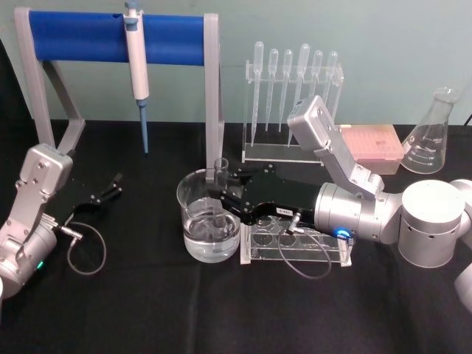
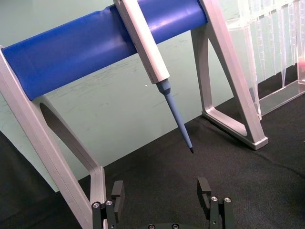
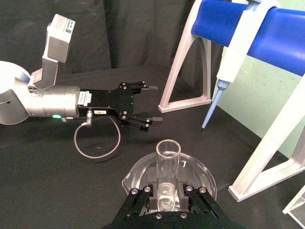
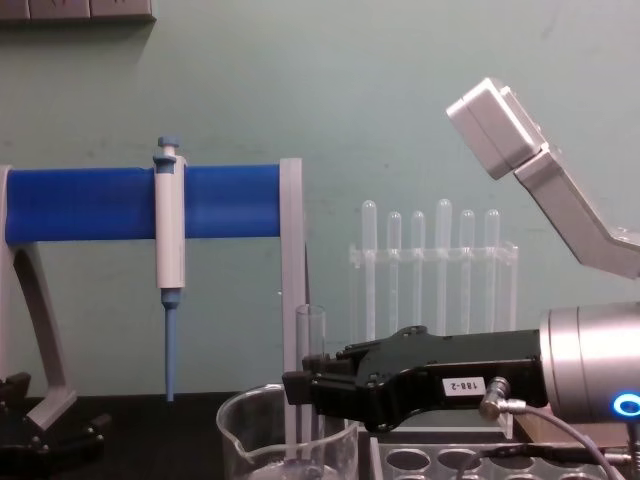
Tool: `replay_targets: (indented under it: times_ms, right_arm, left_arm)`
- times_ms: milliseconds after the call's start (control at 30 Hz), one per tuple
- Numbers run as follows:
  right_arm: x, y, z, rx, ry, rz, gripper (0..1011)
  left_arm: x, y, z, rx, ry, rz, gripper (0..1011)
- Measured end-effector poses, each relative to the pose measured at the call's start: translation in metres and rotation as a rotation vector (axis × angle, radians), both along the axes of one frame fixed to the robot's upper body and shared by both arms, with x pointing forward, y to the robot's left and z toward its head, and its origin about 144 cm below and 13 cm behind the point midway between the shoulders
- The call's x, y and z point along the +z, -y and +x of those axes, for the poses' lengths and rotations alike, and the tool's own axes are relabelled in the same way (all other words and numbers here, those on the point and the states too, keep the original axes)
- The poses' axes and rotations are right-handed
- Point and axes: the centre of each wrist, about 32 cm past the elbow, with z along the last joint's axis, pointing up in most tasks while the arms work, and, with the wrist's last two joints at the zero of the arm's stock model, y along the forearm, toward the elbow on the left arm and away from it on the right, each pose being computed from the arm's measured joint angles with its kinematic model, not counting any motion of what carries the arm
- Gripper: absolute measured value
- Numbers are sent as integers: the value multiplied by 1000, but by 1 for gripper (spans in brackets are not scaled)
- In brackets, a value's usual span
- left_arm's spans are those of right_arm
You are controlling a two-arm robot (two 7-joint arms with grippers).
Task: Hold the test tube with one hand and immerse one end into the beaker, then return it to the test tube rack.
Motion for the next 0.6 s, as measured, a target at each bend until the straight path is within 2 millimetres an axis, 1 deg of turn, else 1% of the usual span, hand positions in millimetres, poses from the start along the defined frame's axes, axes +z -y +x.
replay_targets:
  times_ms: [600]
  right_arm:
    - [0, 0, 0, 0, 0, 0, 234]
  left_arm:
    - [0, 0, 0, 0, 0, 0, 1000]
